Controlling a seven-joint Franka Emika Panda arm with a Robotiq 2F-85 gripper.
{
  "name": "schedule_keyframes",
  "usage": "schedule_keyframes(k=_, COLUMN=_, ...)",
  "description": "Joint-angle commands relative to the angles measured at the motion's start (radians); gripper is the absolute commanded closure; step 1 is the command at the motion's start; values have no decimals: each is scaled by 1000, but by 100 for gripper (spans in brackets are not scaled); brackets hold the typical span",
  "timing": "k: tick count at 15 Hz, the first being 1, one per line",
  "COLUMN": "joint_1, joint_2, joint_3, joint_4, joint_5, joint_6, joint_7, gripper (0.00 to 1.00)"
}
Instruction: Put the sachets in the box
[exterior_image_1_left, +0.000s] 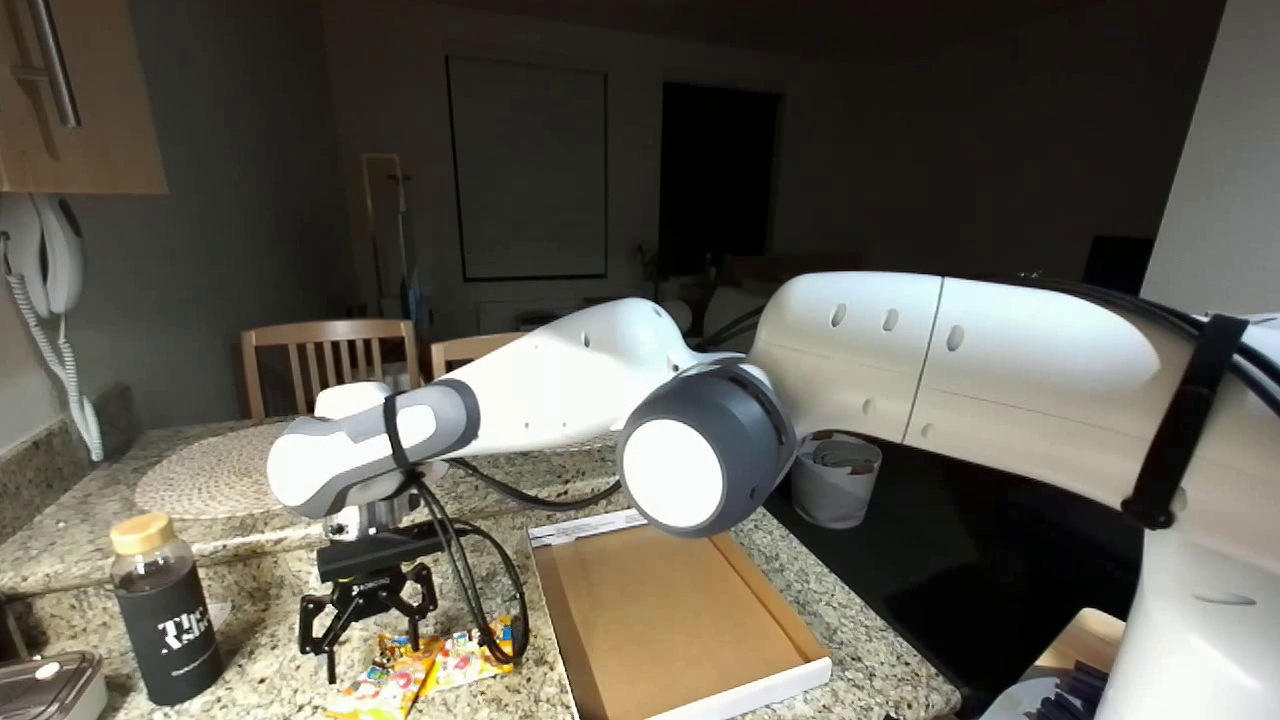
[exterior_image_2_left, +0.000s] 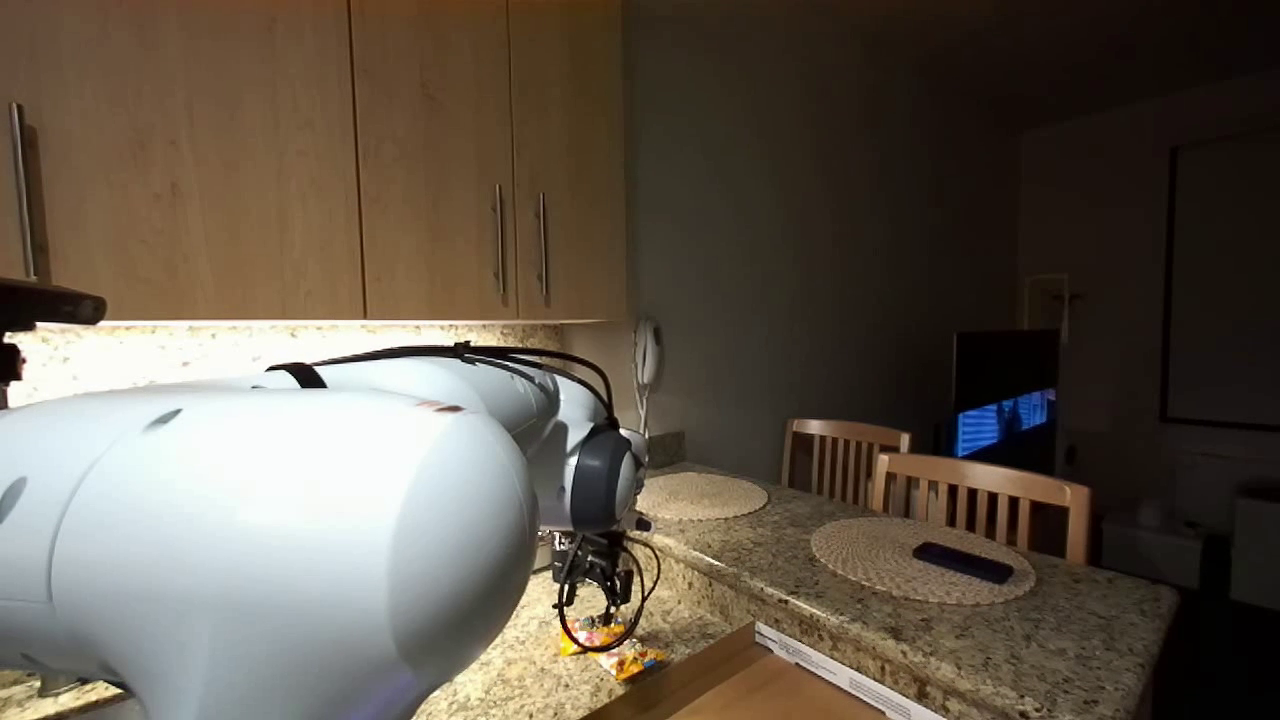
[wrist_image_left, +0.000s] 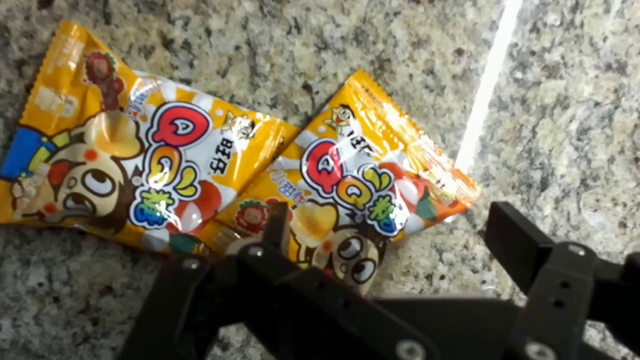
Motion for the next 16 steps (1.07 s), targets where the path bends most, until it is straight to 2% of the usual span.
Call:
schedule_keyframes(k=1, joint_1=-24, joint_2=0, joint_3=1, joint_4=-16, joint_5=21, joint_6=14, joint_7=70, gripper=0)
schedule_keyframes(k=7, joint_1=-53, joint_2=1, joint_3=-7, joint_4=-50, joint_5=16, joint_6=36, joint_7=70, gripper=0)
schedule_keyframes(k=15, joint_1=-45, joint_2=2, joint_3=-15, joint_4=-76, joint_5=7, joint_6=34, joint_7=75, gripper=0)
schedule_keyframes(k=16, joint_1=-44, joint_2=2, joint_3=-16, joint_4=-74, joint_5=6, joint_6=26, joint_7=75, gripper=25)
